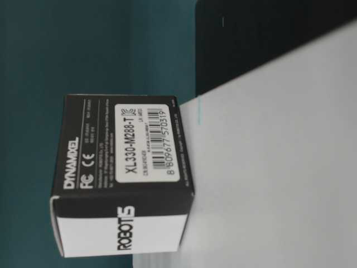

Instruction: Place the box from the black base onto the white base.

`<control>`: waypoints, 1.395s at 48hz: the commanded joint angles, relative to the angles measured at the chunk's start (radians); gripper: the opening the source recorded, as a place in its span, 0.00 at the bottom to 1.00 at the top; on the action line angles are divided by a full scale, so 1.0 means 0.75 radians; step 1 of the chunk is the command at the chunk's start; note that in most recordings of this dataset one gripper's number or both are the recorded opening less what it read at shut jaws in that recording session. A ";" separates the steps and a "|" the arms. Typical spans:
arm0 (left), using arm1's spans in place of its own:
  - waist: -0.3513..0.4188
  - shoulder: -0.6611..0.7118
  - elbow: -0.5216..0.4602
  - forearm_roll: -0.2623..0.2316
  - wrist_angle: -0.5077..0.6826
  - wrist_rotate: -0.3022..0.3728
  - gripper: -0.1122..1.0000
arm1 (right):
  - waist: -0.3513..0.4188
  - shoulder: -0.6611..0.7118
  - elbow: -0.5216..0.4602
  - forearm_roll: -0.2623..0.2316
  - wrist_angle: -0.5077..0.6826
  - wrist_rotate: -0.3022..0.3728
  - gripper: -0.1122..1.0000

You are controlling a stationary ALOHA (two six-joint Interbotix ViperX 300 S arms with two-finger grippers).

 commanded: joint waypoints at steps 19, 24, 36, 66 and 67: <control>-0.002 0.008 -0.033 0.002 -0.010 -0.002 0.08 | -0.002 0.004 -0.004 -0.004 -0.006 0.002 0.99; -0.002 0.006 -0.033 0.002 -0.010 0.000 0.08 | -0.002 0.004 -0.004 -0.004 -0.006 0.002 0.99; -0.002 0.006 -0.033 0.004 -0.012 0.000 0.08 | -0.002 0.004 -0.002 -0.004 -0.006 0.004 0.99; -0.002 0.006 -0.031 0.002 -0.010 0.000 0.08 | -0.002 -0.016 0.027 -0.002 -0.006 0.004 0.99; -0.002 0.006 -0.031 0.002 -0.012 0.000 0.08 | -0.002 -0.018 0.033 -0.004 -0.004 0.004 0.99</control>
